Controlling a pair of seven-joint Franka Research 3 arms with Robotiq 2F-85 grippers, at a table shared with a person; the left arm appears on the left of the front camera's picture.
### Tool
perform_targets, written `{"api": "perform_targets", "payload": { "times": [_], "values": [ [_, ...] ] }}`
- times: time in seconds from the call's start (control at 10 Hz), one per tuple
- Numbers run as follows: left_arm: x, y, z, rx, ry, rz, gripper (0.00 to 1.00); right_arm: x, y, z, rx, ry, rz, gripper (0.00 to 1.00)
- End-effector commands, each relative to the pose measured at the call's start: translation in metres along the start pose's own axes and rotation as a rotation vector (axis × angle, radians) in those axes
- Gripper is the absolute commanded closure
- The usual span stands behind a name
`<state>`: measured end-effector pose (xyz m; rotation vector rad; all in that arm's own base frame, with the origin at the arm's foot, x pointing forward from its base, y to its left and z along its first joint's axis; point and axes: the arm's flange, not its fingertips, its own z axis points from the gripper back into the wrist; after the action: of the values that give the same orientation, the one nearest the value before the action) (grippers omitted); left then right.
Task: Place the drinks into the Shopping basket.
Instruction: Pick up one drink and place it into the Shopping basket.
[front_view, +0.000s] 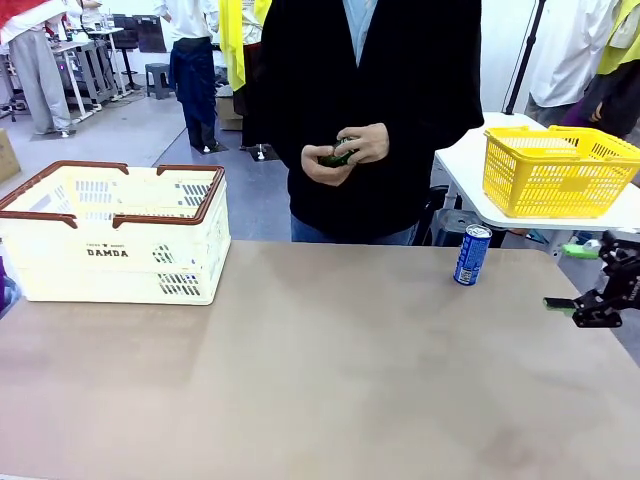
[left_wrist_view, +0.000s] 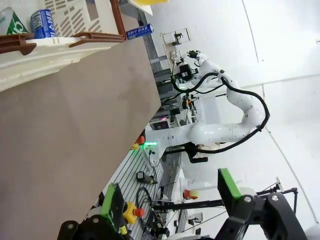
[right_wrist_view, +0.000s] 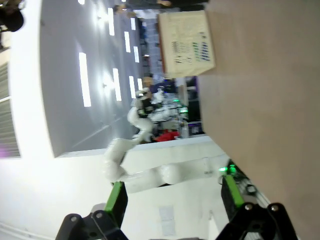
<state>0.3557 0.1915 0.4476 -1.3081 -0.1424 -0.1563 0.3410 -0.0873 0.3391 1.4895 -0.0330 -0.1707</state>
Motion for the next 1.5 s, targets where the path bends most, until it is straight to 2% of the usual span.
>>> {"api": "perform_targets", "payload": {
  "times": [0.0, 0.1, 0.2, 0.3, 0.4, 0.6, 0.7, 0.8, 0.9, 1.0, 1.1, 1.2, 1.4],
  "values": [
    [-0.001, -0.003, 0.003, -0.019, -0.007, -0.004, 0.0, 0.012, 0.047, -0.046, -0.406, -0.037, 0.053, 0.0],
    [-0.001, -0.003, 0.003, -0.019, -0.007, -0.004, 0.0, 0.029, 0.07, -0.062, -0.722, -0.26, 0.121, 0.0],
    [-0.001, -0.003, 0.003, -0.019, -0.007, -0.004, 0.0, 0.04, 0.089, -0.075, -0.99, -0.372, 0.246, 0.0],
    [-0.001, -0.003, 0.003, -0.019, -0.007, -0.004, 0.0, 0.044, 0.104, -0.081, -1.228, -0.422, 0.373, 0.0],
    [-0.001, -0.003, 0.003, -0.019, -0.007, -0.004, 0.0, 0.042, 0.118, -0.081, -1.349, -0.381, 0.455, 0.0],
    [-0.001, -0.003, 0.003, -0.019, -0.007, -0.004, 0.0, 0.029, 0.137, -0.069, -1.444, -0.327, 0.471, 0.0],
    [-0.001, -0.003, 0.003, -0.019, -0.007, -0.004, 0.0, 0.022, 0.144, -0.06, -1.396, -0.361, 0.433, 0.0],
    [-0.001, -0.003, 0.003, -0.019, -0.007, -0.004, 0.0, 0.044, 0.142, -0.076, -1.036, -0.269, 0.487, 0.0],
    [-0.001, -0.003, 0.003, -0.019, -0.007, -0.004, 0.0, 0.044, 0.142, -0.076, -1.036, -0.269, 0.487, 0.0],
    [-0.001, -0.003, 0.003, -0.019, -0.007, -0.004, 0.0, 0.036, 0.144, -0.064, -1.193, -0.306, 0.522, 0.0],
    [-0.001, -0.003, 0.003, -0.019, -0.007, -0.004, 0.0, 0.046, 0.144, -0.073, -1.225, -0.208, 0.552, 0.0],
    [-0.001, -0.003, 0.003, -0.019, -0.007, -0.004, 0.0, 0.058, 0.154, -0.078, -1.263, -0.198, 0.549, 0.0],
    [-0.001, -0.003, 0.003, -0.019, -0.007, -0.004, 0.0, 0.093, 0.175, -0.098, -1.343, -0.098, 0.52, 0.0]
  ]
}}
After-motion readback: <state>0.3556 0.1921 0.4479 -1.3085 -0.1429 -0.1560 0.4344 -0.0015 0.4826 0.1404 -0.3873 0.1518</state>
